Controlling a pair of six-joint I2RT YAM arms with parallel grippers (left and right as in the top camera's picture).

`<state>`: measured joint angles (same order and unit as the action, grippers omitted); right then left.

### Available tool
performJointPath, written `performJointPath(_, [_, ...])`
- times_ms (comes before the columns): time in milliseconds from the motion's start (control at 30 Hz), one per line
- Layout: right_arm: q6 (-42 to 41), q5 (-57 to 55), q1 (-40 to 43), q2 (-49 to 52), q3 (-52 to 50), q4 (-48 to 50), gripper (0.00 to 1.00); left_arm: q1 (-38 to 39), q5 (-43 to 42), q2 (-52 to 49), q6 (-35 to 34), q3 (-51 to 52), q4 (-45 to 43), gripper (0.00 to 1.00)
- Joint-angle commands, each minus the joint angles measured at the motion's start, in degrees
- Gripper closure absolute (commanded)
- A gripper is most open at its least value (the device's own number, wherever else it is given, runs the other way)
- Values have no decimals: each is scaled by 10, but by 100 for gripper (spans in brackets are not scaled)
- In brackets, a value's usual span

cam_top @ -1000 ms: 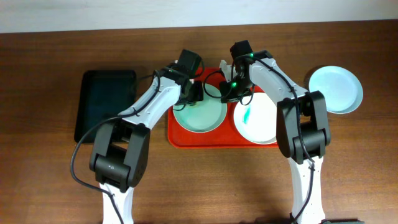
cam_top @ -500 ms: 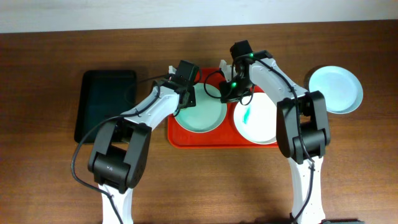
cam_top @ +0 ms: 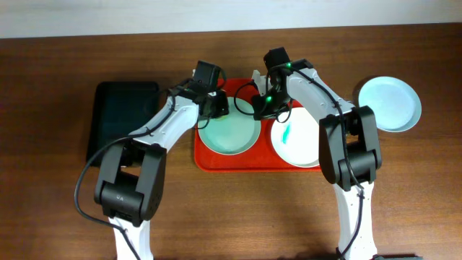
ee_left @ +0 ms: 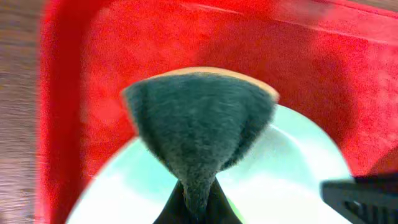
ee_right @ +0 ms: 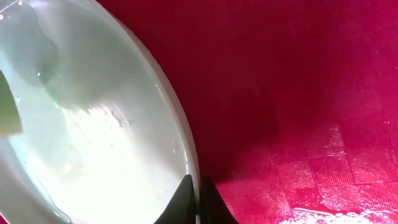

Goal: Clean dirty plates on tray and stack at the side

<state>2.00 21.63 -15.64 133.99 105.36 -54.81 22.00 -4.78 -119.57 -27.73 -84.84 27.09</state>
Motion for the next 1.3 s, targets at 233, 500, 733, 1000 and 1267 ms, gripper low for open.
performJointPath(233, [7,-33,3,5,-11,-2,96,-3,217,-16,30,6,71,100])
performJointPath(500, [8,-33,3,3,1,3,96,-7,295,130,30,6,104,100])
performJointPath(733, [36,-116,-12,-59,65,-51,96,-102,234,159,-2,14,177,100])
performJointPath(1000, [36,-399,-102,-144,85,-72,96,-261,224,128,-16,90,154,100])
performJointPath(1267, [99,-779,-224,-160,90,-73,96,-301,201,75,-14,111,83,100])
